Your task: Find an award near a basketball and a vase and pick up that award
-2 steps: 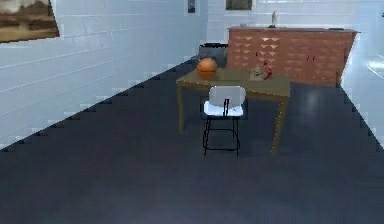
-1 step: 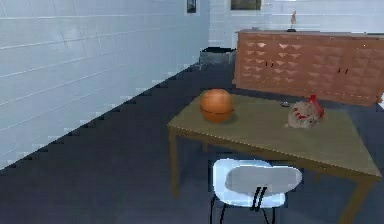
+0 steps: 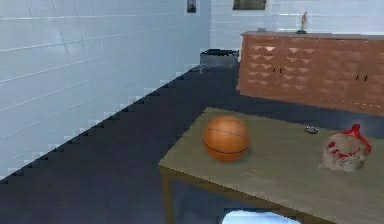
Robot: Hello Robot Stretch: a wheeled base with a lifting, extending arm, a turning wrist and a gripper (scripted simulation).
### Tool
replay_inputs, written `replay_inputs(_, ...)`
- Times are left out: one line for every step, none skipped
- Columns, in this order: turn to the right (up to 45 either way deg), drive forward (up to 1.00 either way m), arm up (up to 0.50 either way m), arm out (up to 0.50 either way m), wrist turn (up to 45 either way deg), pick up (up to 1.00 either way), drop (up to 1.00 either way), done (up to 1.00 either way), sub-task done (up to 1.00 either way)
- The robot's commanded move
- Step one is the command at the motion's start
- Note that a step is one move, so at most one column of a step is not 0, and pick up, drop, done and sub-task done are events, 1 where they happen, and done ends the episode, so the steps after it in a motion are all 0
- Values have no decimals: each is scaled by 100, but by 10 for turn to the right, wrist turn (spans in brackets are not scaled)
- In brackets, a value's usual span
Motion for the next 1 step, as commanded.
replay_inputs(-450,0,0,0,0,0,0,0,0)
